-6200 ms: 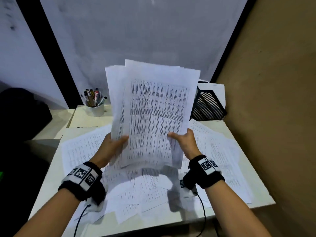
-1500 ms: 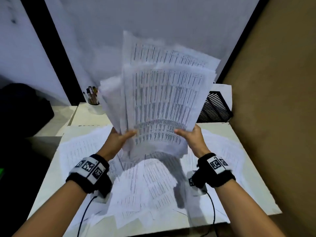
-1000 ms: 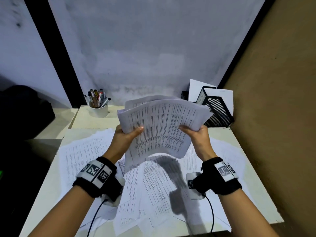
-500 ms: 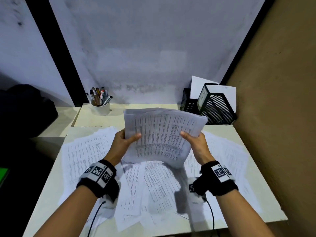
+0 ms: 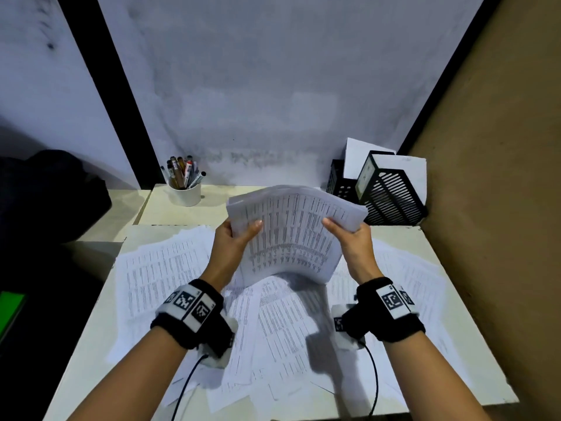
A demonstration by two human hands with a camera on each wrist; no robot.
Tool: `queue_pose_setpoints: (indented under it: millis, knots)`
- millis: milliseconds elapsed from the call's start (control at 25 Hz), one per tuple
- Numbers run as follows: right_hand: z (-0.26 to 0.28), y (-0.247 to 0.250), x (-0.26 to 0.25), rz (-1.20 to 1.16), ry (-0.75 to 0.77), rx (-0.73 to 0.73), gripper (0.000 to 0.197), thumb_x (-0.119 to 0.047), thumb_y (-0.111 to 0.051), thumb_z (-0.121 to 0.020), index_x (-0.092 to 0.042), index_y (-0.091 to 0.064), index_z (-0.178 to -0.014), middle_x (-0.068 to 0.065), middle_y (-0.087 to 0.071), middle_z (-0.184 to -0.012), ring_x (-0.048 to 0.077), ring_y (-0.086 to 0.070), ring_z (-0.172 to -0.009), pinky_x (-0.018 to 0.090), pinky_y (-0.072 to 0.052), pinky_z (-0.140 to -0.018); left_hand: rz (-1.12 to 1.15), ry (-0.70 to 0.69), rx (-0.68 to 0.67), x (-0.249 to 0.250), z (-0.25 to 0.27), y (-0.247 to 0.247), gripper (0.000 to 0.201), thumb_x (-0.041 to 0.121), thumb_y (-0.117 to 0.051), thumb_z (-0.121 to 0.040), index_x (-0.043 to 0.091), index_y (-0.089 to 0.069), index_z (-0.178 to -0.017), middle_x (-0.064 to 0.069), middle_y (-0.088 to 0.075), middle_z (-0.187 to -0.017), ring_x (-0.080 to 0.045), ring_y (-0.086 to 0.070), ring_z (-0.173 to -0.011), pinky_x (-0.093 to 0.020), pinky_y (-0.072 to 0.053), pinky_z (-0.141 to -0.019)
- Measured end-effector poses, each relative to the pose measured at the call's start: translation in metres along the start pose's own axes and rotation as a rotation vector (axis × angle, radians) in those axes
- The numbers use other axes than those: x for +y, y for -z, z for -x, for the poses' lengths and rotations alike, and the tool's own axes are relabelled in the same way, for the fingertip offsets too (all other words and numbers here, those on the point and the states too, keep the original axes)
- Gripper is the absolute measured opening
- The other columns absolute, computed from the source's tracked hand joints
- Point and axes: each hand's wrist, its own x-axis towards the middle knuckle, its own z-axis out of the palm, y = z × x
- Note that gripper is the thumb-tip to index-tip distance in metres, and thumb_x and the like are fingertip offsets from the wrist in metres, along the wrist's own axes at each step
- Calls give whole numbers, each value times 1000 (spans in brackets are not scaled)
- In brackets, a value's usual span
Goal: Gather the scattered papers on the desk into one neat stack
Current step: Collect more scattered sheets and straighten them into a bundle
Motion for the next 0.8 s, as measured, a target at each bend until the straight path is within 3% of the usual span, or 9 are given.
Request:
queue_pose_setpoints:
  millis: [80, 160, 280, 360, 480, 560, 680, 760, 800]
  knots:
    - [-4, -5, -16, -38, 68, 15, 29, -33, -78, -63, -17, -64, -81, -13, -70, -65, 2, -65, -65, 19, -53, -64, 20, -144, 62, 21, -6, -6, 8, 19, -58, -87, 23, -57, -80, 13, -63, -76, 2, -62, -67, -18, -51, -65]
    - [-7, -11, -28, -45, 116, 70, 31, -45, -74, -65, -19, -62, -75, -16, -65, -57, -3, -59, -56, 13, -48, -57, 41, -232, 138, 37, -13, -16, 12, 32, -56, -87, 22, -58, -81, 16, -61, -74, 1, -58, -70, -16, -48, -67]
    - [-13, -16, -32, -46, 135, 195, 26, -29, -60, -87, -17, -58, -64, -15, -57, -43, -4, -51, -43, 11, -41, -48, 48, -220, 257, 41, -24, -27, 12, 29, -55, -88, 19, -61, -87, 11, -60, -84, -13, -57, -87, -30, -47, -83]
    - [-16, -16, -32, -28, 128, 247, 31, -20, -55, -90, -16, -55, -59, -15, -53, -40, -3, -47, -41, 14, -38, -47, 37, -179, 283, 38, -28, -29, 7, 20, -56, -88, 18, -62, -87, 10, -60, -85, -18, -56, -92, -39, -47, -89]
    - [-19, -13, -33, -36, 95, 228, 25, -28, -55, -82, -19, -61, -59, -12, -55, -45, 1, -48, -45, 18, -38, -50, 34, -160, 251, 37, -29, -29, 10, 22, -53, -89, 17, -61, -92, 5, -60, -86, -19, -56, -89, -38, -46, -84]
    - [-22, -8, -32, -23, 91, 207, 25, -33, -55, -83, -18, -63, -65, -11, -58, -53, 3, -51, -50, 19, -41, -54, 40, -173, 211, 35, -28, -28, 9, 24, -53, -90, 18, -59, -95, 6, -60, -88, -15, -57, -84, -31, -46, -78]
    - [-19, 0, -22, 58, 57, 78, 34, -42, -65, -79, -10, -63, -90, -4, -63, -77, 2, -63, -64, 20, -53, -65, -46, -153, 57, 25, -23, -20, 15, 24, -59, -87, 27, -55, -102, 2, -62, -101, -9, -61, -90, -29, -51, -84]
    - [-14, 5, -11, 148, 2, -8, 25, -24, -70, -80, -9, -63, -97, -4, -69, -83, 4, -68, -73, 30, -56, -76, -93, -58, 7, 17, -18, -15, 24, 19, -60, -86, 14, -58, -109, 6, -64, -94, -1, -64, -82, -29, -54, -86]
    - [-11, 8, -9, 155, -9, -10, 15, -14, -68, -81, -11, -63, -95, -7, -72, -79, 3, -68, -73, 30, -55, -75, -82, -36, 25, 15, -16, -12, 27, 17, -60, -87, 6, -58, -112, 7, -64, -90, 2, -65, -76, -25, -55, -82]
